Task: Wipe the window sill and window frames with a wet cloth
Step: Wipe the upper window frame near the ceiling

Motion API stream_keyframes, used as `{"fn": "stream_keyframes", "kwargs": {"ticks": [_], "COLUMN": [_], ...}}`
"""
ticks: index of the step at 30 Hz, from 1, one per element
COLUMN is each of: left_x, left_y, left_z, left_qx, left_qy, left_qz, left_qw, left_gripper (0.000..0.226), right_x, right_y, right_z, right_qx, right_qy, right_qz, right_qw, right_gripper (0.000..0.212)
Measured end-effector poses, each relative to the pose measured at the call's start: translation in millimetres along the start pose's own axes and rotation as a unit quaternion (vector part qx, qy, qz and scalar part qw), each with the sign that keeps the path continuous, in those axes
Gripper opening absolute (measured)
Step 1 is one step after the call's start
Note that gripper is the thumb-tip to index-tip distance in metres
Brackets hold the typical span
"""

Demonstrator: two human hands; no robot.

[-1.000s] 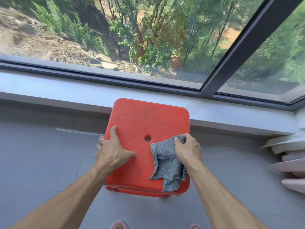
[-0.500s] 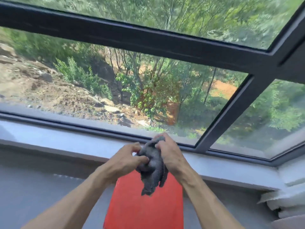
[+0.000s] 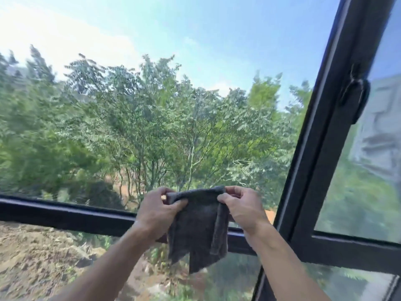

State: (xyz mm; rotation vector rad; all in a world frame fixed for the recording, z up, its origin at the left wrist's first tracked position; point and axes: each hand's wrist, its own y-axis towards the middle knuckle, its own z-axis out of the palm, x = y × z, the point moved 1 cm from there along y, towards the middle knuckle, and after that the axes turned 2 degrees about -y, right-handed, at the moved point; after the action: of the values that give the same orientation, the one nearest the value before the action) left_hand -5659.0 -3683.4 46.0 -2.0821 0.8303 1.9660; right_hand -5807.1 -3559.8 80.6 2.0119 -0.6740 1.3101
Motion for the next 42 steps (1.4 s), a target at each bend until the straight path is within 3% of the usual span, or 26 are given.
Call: {"fn": "stream_keyframes", "kwargs": {"ticks": [5,10,15,18,22,28,32,37,42], "left_x": [-86,-147,-222,-348,-497,-663,-765,-868,-925], "left_y": [54,114,193,278,352,416,440,457,459], "left_z": [11,33,63,76,75,63,55,44,50], "left_qx": [0.019,-0.016,-0.115,-0.171,-0.233,-0.247,-0.262,-0.259,-0.237], "left_qy": [0.003,0.074,0.224,0.248,0.291,0.271,0.266,0.269,0.29], "left_qz": [0.098,0.228,0.394,0.471,0.53,0.571,0.623,0.65,0.682], "left_qw": [0.995,0.971,0.884,0.829,0.762,0.735,0.688,0.662,0.628], "left_gripper": [0.011,0.01,0.014,0.018,0.026,0.021,0.02,0.007,0.029], "right_x": [70,128,197,303,431,588,693,788,831], "right_y": [52,112,201,285,358,407,423,431,455], "right_z": [-36,-64,-113,-166,-214,-258,-292,-328,-346], "right_qx": [-0.064,-0.146,-0.205,-0.222,-0.266,-0.338,-0.37,-0.45,-0.462], "right_qy": [0.007,-0.024,-0.051,-0.037,-0.01,0.024,0.012,-0.072,-0.193], "right_qz": [-0.082,-0.167,-0.223,-0.253,-0.305,-0.352,-0.389,-0.439,-0.452], "right_qw": [0.995,0.975,0.952,0.941,0.914,0.872,0.844,0.774,0.739], "right_gripper": [0.01,0.012,0.026,0.018,0.013,0.012,0.015,0.036,0.069]}}
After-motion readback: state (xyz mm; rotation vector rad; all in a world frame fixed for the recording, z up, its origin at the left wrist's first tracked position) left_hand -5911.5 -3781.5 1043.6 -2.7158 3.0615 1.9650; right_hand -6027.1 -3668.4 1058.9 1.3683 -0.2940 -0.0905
